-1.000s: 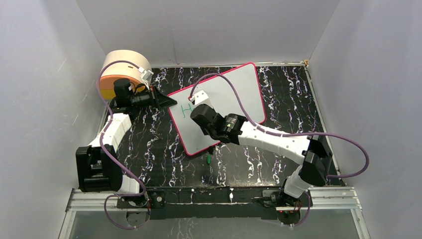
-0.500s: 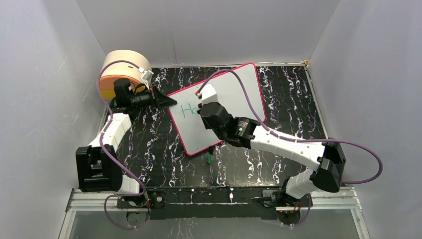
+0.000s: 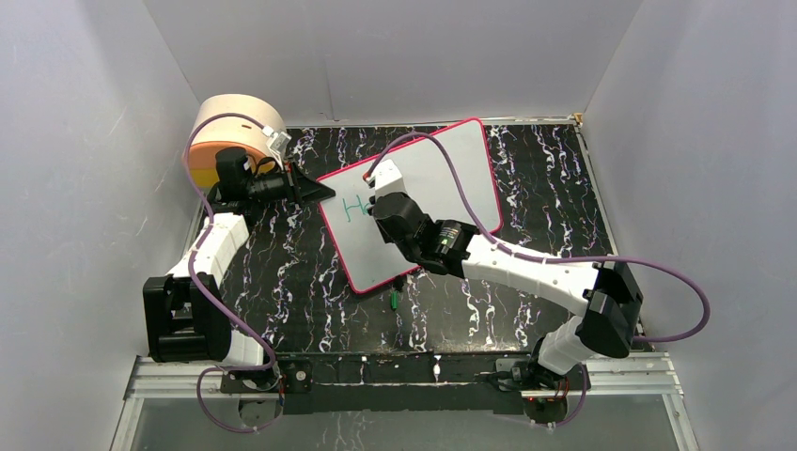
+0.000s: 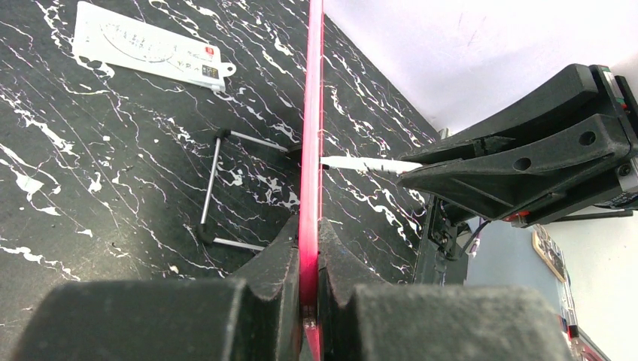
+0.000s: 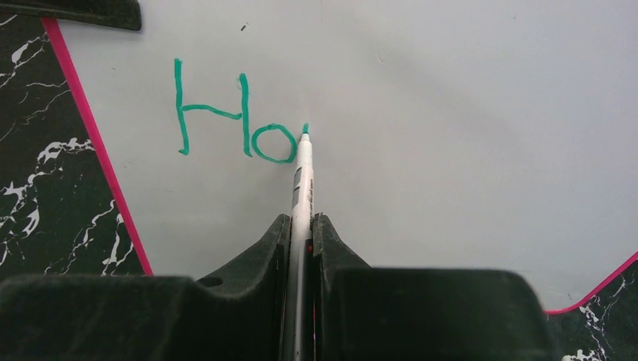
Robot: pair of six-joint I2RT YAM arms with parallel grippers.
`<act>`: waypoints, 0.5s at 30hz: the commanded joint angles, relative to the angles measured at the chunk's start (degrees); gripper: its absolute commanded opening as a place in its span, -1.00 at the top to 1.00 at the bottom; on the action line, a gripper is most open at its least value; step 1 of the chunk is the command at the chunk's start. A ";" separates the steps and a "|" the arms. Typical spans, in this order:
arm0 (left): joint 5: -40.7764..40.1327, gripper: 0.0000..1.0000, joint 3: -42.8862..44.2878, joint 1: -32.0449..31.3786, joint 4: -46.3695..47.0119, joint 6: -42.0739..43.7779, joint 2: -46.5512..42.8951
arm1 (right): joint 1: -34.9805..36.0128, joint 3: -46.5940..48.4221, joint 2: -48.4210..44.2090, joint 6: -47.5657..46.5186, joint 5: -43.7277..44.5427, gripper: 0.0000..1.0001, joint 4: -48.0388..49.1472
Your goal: Write a sentence on the whiteboard
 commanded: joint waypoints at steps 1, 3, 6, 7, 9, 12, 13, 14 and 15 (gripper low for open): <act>-2.64 1.00 -0.44 -2.28 -3.12 5.07 1.03 | -0.47 1.50 0.09 -0.80 0.26 1.00 4.10; -2.60 1.00 -0.48 -2.29 -3.19 5.07 1.03 | -0.57 1.50 0.18 -0.82 0.35 1.00 4.38; -2.60 1.00 -0.47 -2.28 -3.19 5.16 1.03 | -0.69 1.37 0.14 -0.87 0.76 1.00 4.61; -2.60 1.00 -0.47 -2.29 -3.19 5.16 1.03 | -0.75 1.33 0.06 -0.85 0.84 1.00 4.80; -2.60 1.00 -0.41 -2.22 -3.28 5.16 1.03 | -0.75 1.32 0.01 -0.89 1.45 1.00 4.80; -2.68 1.00 -0.42 -2.29 -3.28 5.16 1.03 | -0.86 1.32 0.10 -0.82 2.25 1.00 4.30; -2.68 1.00 -0.45 -2.33 -3.28 5.24 1.03 | -0.83 1.35 0.16 -0.64 2.54 1.00 4.05; -2.68 1.00 -0.43 -2.30 -3.29 5.25 1.03 | -0.87 1.40 0.25 -0.47 2.96 1.00 3.57; -2.70 1.00 -0.41 -2.29 -3.36 5.25 1.03 | -0.92 1.49 0.34 -0.29 3.08 1.00 3.28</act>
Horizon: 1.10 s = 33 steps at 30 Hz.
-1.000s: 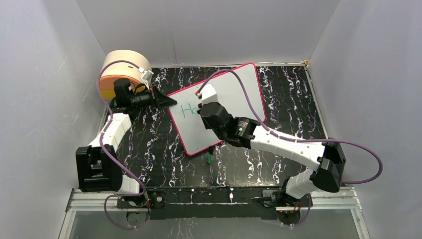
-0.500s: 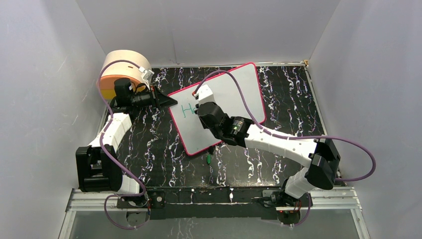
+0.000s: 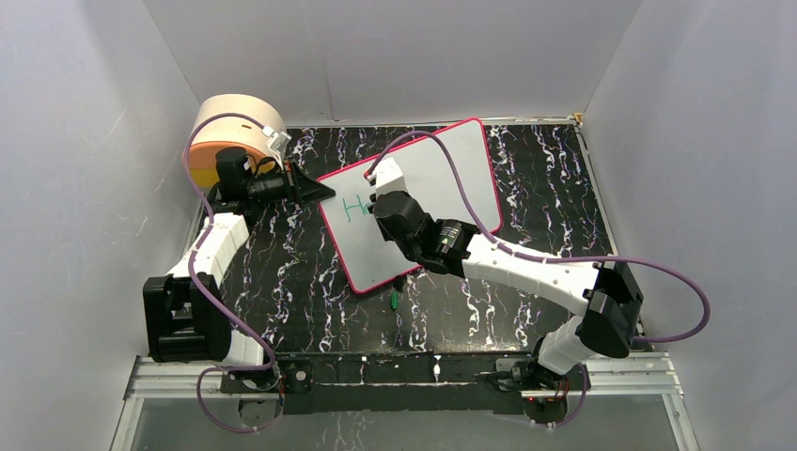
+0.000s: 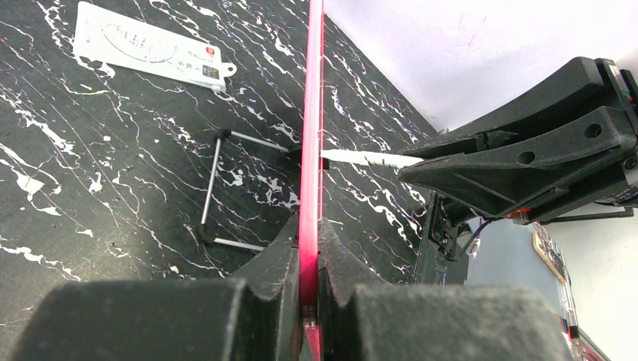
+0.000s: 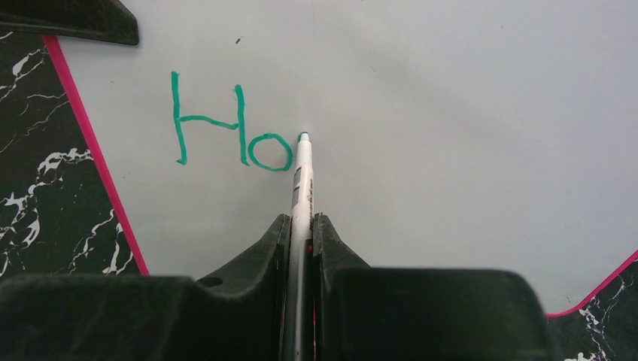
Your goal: Write a sentence on the whiteboard
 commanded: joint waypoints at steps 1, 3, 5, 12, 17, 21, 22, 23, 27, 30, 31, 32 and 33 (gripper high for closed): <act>-2.55 1.00 -0.40 -2.27 -3.34 5.25 1.03 | -0.70 1.57 0.42 0.06 2.98 1.00 1.63; -2.62 1.00 -0.40 -2.27 -3.35 5.33 0.97 | -0.73 1.54 0.45 0.48 3.74 1.00 1.05; -2.64 1.00 -0.45 -2.31 -3.43 5.33 0.98 | -0.81 1.50 0.38 0.78 4.09 1.00 0.31; -2.71 1.00 -0.35 -2.27 -3.52 5.42 1.12 | -1.03 1.32 0.18 2.42 4.17 1.00 -2.22; -2.73 1.00 -0.32 -2.25 -3.52 5.42 1.12 | -1.08 1.19 0.25 3.39 2.63 1.00 -4.02; -2.73 1.00 -0.32 -2.28 -3.52 5.42 1.25 | -1.00 1.14 0.48 3.73 0.99 1.00 -5.06; -2.73 1.00 -0.37 -2.27 -3.57 5.38 1.28 | -0.99 1.19 0.57 3.91 0.72 1.00 -5.56; -2.66 1.00 -0.38 -2.27 -3.53 5.42 1.29 | -1.05 1.23 0.66 4.12 0.43 1.00 -5.80; -2.68 1.00 -0.32 -2.31 -3.61 5.42 1.30 | -0.92 1.00 0.63 4.31 -1.76 1.00 -5.93; -2.65 1.00 -0.36 -2.31 -3.61 5.40 1.30 | -0.95 0.84 0.54 4.37 -3.44 1.00 -5.29; -2.65 1.00 -0.32 -2.35 -3.61 5.42 1.30 | -0.96 0.80 0.54 4.30 -4.02 1.00 -4.97; -2.64 1.00 -0.32 -2.35 -3.61 5.42 1.30 | -0.94 0.80 0.54 4.29 -4.57 1.00 -4.63; -2.64 1.00 -0.34 -2.32 -3.61 5.42 1.28 | -0.95 0.80 0.54 4.22 -4.97 1.00 -4.46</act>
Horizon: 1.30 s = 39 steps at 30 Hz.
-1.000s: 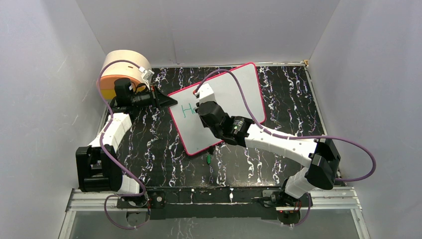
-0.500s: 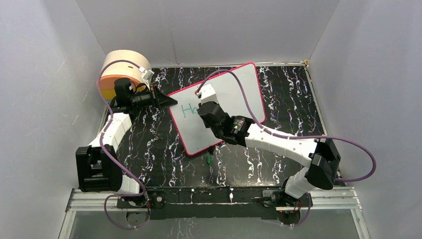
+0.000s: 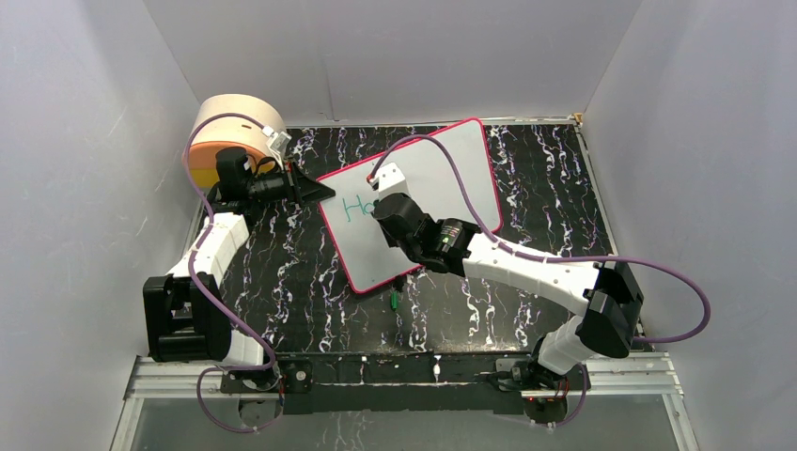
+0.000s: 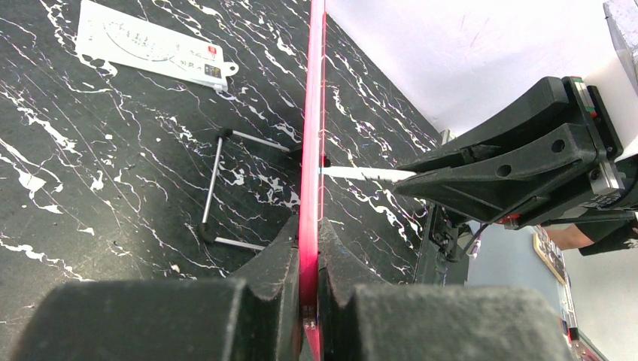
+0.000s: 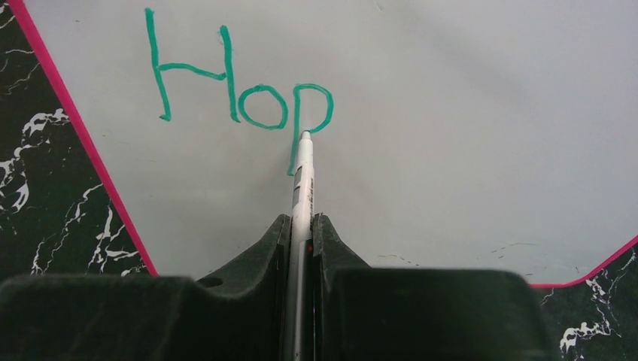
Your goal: Write a sentence on the whiteboard
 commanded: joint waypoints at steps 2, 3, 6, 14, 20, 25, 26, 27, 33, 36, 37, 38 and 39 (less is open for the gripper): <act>-2.48 1.00 -0.41 -2.35 -3.30 5.38 1.21 | -0.52 0.73 0.47 0.76 -3.47 1.00 2.08; -2.50 1.00 -0.40 -2.34 -3.30 5.36 1.21 | -0.52 0.65 0.26 0.71 -3.21 1.00 2.14; -2.49 1.00 -0.40 -2.36 -3.30 5.38 1.21 | -0.45 0.23 -0.64 0.70 -3.01 1.00 2.88; -2.58 1.00 -0.41 -2.36 -3.30 5.46 1.17 | -0.58 -2.34 -4.83 0.65 0.93 1.00 4.07; -2.70 1.00 -0.49 -2.44 -3.48 5.62 1.04 | -2.10 -3.35 -5.53 1.06 0.56 1.00 4.55; -2.80 1.00 -0.45 -2.51 -3.64 5.72 1.12 | -2.71 -3.80 -6.23 0.82 0.16 1.00 6.26; -2.80 1.00 -0.44 -2.53 -3.65 5.73 1.12 | -2.89 -3.80 -6.18 0.77 0.10 1.00 6.54; -2.86 1.00 -0.41 -2.53 -3.65 5.73 1.12 | -3.06 -3.80 -6.08 0.74 0.01 1.00 6.67; -2.78 1.00 -0.40 -2.51 -3.79 5.82 1.21 | -3.30 -3.45 -5.63 0.64 -0.98 1.00 7.69; -2.70 1.00 -0.32 -2.50 -3.83 5.81 1.30 | -3.40 -3.38 -5.47 0.35 -1.10 1.00 8.15; -2.73 1.00 -0.38 -2.51 -3.83 5.82 1.31 | -3.40 -3.24 -5.31 0.31 -1.21 1.00 8.17; -2.72 1.00 -0.32 -2.53 -3.83 5.82 1.30 | -3.43 -3.08 -5.13 0.22 -1.34 1.00 8.18; -2.74 1.00 -0.32 -2.49 -3.83 5.82 1.30 | -3.47 -2.95 -4.97 0.18 -1.35 1.00 8.10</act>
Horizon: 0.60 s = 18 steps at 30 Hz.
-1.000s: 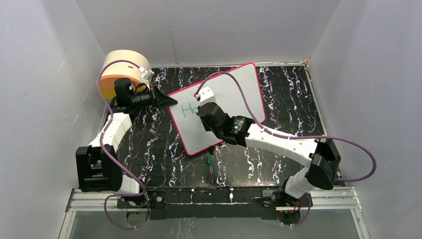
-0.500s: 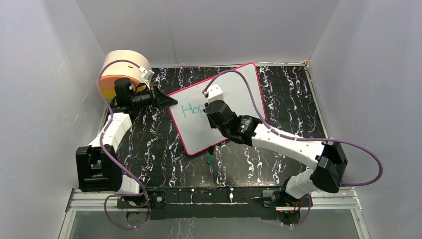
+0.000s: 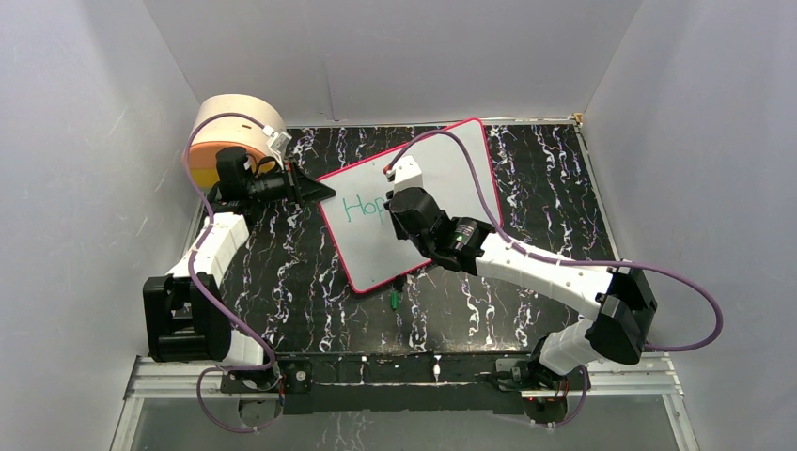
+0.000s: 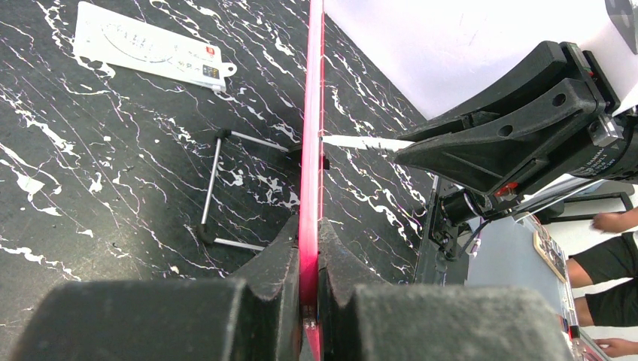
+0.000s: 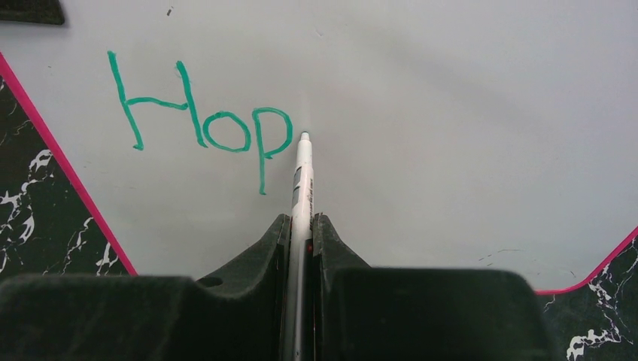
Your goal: Write a sentence on the whiteboard
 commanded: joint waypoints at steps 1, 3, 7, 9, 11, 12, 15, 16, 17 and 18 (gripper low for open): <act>-2.84 1.00 -0.47 -2.41 -3.70 5.57 1.30 | -0.44 1.14 -0.88 -0.11 0.26 1.00 3.24; -2.79 1.00 -0.45 -2.42 -3.70 5.59 1.21 | -0.55 1.44 -0.33 -0.13 0.24 1.00 2.71; -2.81 1.00 -0.45 -2.38 -3.70 5.58 1.30 | -0.71 1.77 0.41 0.33 1.00 1.00 1.32; -2.84 1.00 -0.45 -2.40 -3.70 5.54 1.30 | -0.68 1.79 0.51 0.53 1.87 1.00 0.52; -2.84 1.00 -0.45 -2.41 -3.76 5.57 1.32 | -0.77 1.79 0.42 0.56 2.67 1.00 0.02; -2.91 1.00 -0.45 -2.41 -3.77 5.59 1.30 | -0.77 1.85 0.35 0.57 3.12 1.00 -0.25; -2.84 1.00 -0.45 -2.42 -3.78 5.63 1.30 | -0.83 1.96 0.21 0.53 4.11 1.00 -0.49; -2.80 1.00 -0.45 -2.49 -3.79 5.63 1.30 | -0.83 1.96 0.25 0.53 4.39 1.00 -0.54; -2.83 1.00 -0.45 -2.42 -3.79 5.64 1.30 | -0.78 2.04 0.32 0.53 4.65 1.00 -0.57; -2.85 1.00 -0.45 -2.49 -3.79 5.66 1.30 | -0.81 2.05 0.34 0.53 4.89 1.00 -0.51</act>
